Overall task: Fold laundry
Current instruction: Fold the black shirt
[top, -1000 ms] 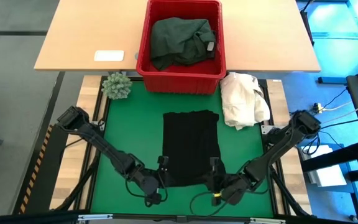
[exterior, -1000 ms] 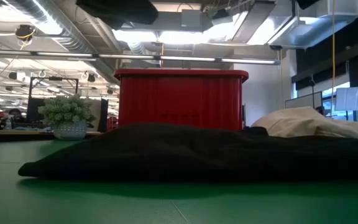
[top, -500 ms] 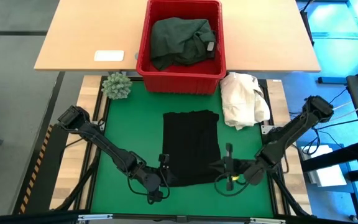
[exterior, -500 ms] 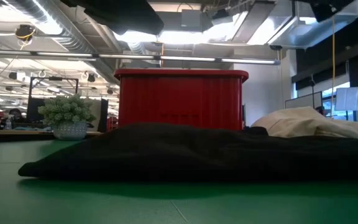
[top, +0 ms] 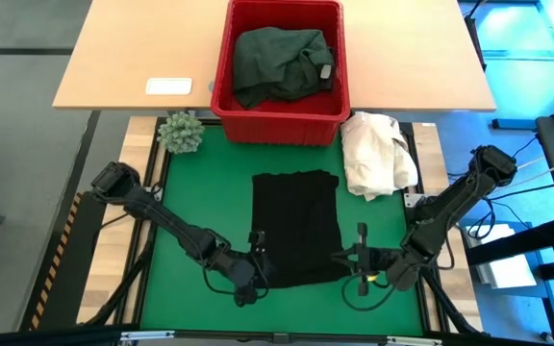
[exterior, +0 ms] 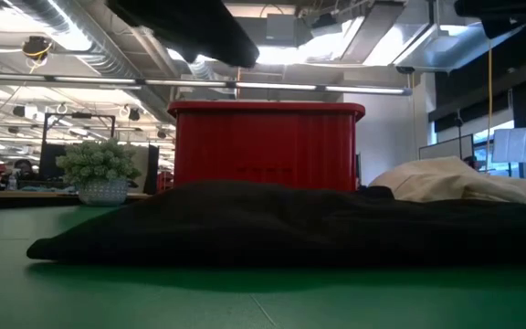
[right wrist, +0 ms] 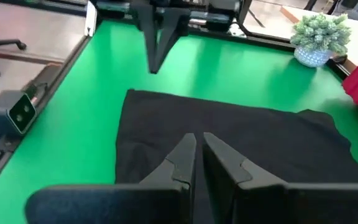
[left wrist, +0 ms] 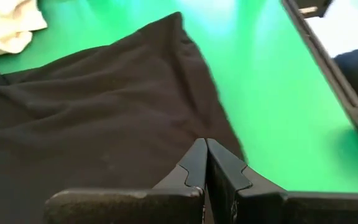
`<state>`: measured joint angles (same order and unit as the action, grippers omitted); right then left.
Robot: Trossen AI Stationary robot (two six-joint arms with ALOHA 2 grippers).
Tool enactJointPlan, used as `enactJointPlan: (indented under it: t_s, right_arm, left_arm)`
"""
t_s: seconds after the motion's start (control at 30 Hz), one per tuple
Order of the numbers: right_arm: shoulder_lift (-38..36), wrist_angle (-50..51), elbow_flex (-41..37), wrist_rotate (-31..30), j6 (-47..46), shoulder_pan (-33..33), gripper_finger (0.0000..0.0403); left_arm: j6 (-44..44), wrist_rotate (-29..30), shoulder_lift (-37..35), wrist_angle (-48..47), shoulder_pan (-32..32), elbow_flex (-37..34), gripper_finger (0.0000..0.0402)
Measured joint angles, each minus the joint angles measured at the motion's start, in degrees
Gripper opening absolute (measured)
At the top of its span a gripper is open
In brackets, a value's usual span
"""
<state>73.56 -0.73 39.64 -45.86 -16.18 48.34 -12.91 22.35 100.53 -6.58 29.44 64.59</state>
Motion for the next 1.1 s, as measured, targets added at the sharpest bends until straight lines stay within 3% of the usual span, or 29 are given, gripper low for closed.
enactJointPlan:
  t_s: [0.57,0.77,0.87,1.1]
  right_arm:
    - [0.0,0.7,0.0,-0.3,-2.7,0.0,0.0030]
    - [0.0,0.9,0.0,3.4,-3.4,0.0,0.0030]
    - [0.0,0.9,0.0,5.1,-3.5,0.0,0.0030]
    - [0.1,1.0,0.0,-5.0,0.0,-1.9,0.0030]
  left_arm:
    - [4.2,-2.8,0.0,-2.0,-3.3,0.0,0.0000]
    - [-2.0,-10.9,0.0,-3.6,-4.4,0.0,0.0000]
    - [-1.9,-11.1,0.0,-3.9,-4.0,0.0,0.0000]
    - [-3.0,-4.8,0.1,-4.0,-4.2,0.0,0.0000]
